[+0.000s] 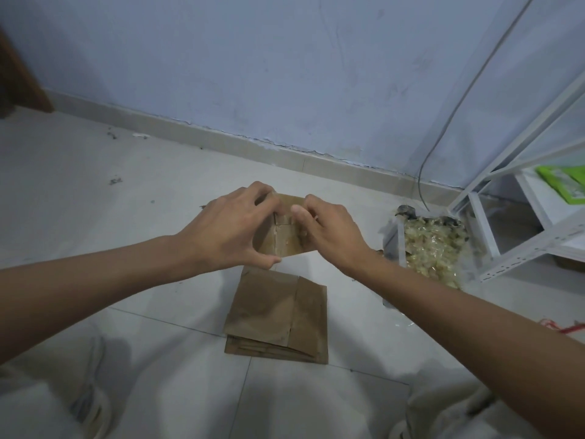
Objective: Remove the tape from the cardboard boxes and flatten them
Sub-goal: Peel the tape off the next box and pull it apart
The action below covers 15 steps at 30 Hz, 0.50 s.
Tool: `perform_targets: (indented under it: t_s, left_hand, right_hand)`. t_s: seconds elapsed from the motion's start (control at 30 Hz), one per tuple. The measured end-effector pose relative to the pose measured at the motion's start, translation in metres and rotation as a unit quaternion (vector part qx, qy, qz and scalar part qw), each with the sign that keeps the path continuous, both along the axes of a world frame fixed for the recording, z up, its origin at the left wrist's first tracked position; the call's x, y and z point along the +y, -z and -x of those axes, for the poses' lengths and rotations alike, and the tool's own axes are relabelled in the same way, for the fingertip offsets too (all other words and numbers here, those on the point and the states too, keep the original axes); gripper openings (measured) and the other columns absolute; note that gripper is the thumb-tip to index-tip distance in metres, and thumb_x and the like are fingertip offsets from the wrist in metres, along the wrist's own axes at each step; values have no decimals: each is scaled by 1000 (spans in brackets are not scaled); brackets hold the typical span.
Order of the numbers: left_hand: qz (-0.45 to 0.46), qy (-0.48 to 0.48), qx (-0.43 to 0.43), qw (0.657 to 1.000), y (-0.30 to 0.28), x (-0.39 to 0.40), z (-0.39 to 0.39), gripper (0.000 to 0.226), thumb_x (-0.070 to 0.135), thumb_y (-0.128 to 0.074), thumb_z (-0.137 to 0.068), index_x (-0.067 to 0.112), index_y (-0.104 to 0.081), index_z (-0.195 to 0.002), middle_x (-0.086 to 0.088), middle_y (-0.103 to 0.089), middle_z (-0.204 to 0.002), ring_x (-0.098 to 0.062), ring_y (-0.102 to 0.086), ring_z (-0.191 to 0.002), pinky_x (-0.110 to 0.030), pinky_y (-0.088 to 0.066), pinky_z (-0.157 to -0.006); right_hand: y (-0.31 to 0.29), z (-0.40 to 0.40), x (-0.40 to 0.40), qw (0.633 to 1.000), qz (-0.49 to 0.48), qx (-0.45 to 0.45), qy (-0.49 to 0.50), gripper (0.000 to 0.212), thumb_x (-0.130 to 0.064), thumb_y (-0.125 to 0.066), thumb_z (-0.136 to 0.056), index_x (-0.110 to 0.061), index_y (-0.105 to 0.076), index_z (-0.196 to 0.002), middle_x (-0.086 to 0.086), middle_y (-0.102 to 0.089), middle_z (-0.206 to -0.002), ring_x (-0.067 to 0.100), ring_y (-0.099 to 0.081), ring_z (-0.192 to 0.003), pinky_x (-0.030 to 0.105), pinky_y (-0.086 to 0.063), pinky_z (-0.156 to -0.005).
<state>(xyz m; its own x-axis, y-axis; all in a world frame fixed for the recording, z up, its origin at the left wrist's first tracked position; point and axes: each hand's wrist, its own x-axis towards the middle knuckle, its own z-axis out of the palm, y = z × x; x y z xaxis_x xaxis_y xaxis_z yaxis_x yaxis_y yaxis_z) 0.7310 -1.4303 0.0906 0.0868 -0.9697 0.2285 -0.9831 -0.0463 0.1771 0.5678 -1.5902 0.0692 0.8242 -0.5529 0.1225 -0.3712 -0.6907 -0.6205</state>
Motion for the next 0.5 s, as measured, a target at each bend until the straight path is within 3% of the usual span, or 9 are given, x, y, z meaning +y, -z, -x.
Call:
perform_targets:
  t_s: [0.07,0.13,0.33,0.5]
  left_hand:
    - [-6,-5,-3,1000,1,-1,0,72,70,-76,-70,29,-49,-123,2,-48,-135,-20,-59,-102,-33,-53,-74]
    - [-13,-2,-5,1000,0,-1,1,73,71,-76,-70,30,-47,-123,2,-46,-135,-19,-58,-103,-35,-56,-76]
    - [-33,-5,-23,999,-10,-6,15,73,68,-74,-70,29,-47,-126,2,-46,-137,-21,-56,-110,-29,-46,-72]
    - [-16,1,-106,994,-21,-3,31,76,70,-76,-66,24,-53,-122,-1,-53,-132,-21,-61,-106,-19,-23,-52]
  right_hand:
    - [1,1,6,996,81,36,-6,41,-51,-33,-111,-26,-57,-89,-5,-64,-88,19,-61,-78,45,-54,-70]
    - [-2,0,11,995,90,34,24,31,-42,-47,-109,-25,-58,-86,-5,-64,-89,18,-59,-79,39,-52,-68]
    - [-9,-5,11,994,-26,41,102,27,-40,-71,-95,-22,-58,-80,-8,-70,-82,17,-66,-80,37,-56,-69]
    - [-24,14,7,964,-243,-37,103,25,-25,-78,-94,-11,-63,-108,-1,-69,-80,9,-66,-62,22,-50,-57]
